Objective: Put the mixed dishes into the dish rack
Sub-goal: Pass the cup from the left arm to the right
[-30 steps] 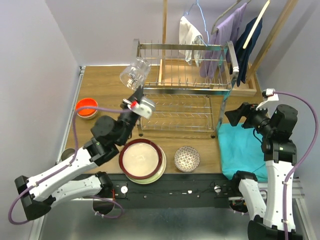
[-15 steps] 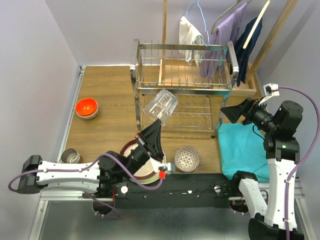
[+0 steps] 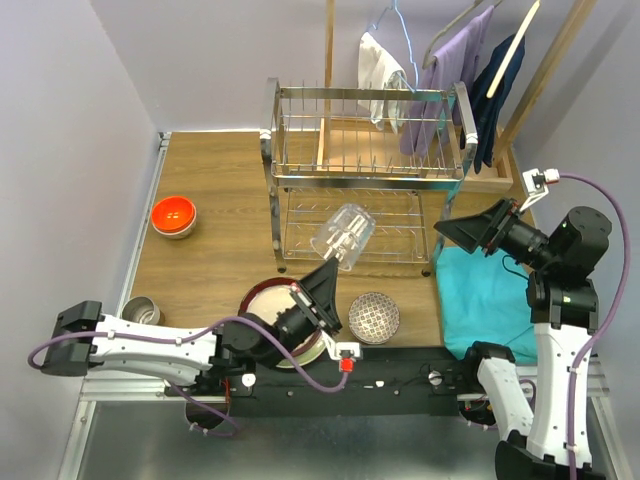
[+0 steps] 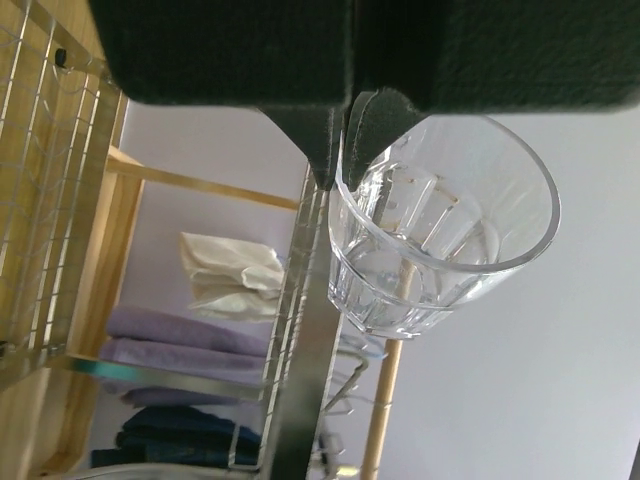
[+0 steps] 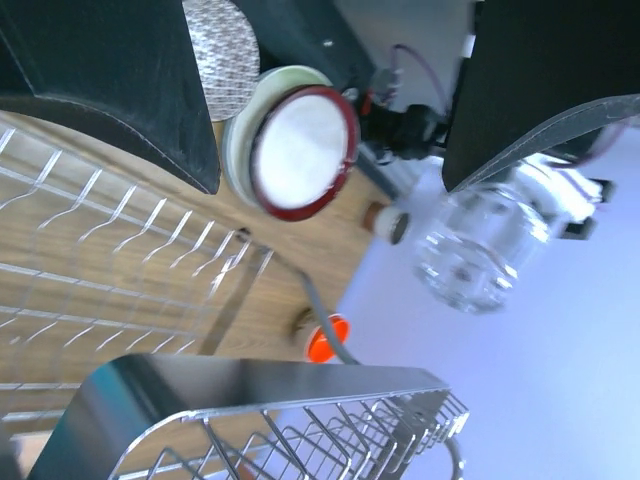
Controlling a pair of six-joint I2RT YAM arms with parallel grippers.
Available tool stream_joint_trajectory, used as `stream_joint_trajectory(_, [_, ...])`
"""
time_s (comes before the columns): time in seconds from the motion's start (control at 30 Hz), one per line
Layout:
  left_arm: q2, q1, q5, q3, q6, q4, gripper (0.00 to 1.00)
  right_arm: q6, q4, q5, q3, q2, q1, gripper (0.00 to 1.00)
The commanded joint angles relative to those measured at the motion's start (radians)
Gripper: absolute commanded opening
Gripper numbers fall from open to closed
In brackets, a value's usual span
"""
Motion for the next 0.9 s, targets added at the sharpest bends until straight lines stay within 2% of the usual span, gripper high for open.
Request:
stream_joint_trajectory(0.0, [0.059,-0.036,-0.026,0.017,0.003,-0.044,0.0,0.21,0.123,-0.113,-0.034,0.007,-0.004,1.0])
stream_joint_trajectory(0.17, [0.108,-0.044,-0.013,0.048,0.001,-0.053,0.0,0.295,0.092,-0.123,-0.025,0.003,0.001,1.0])
stream_joint_trajectory(0.43, [0.193,-0.045,0.018,0.083,0.018,-0.056,0.0,0.25,-0.107,-0.088,-0.079,-0.085,0.007,1.0])
stream_joint_trajectory(0.57, [0.239,-0.048,0.023,0.122,0.027,-0.059,0.0,0.255,-0.129,-0.072,-0.11,-0.111,0.007,1.0])
stream_joint_trajectory(0.87, [0.343,-0.05,0.026,0.228,0.026,-0.08,0.0,0.351,-0.057,-0.089,-0.145,-0.08,0.007,1.0])
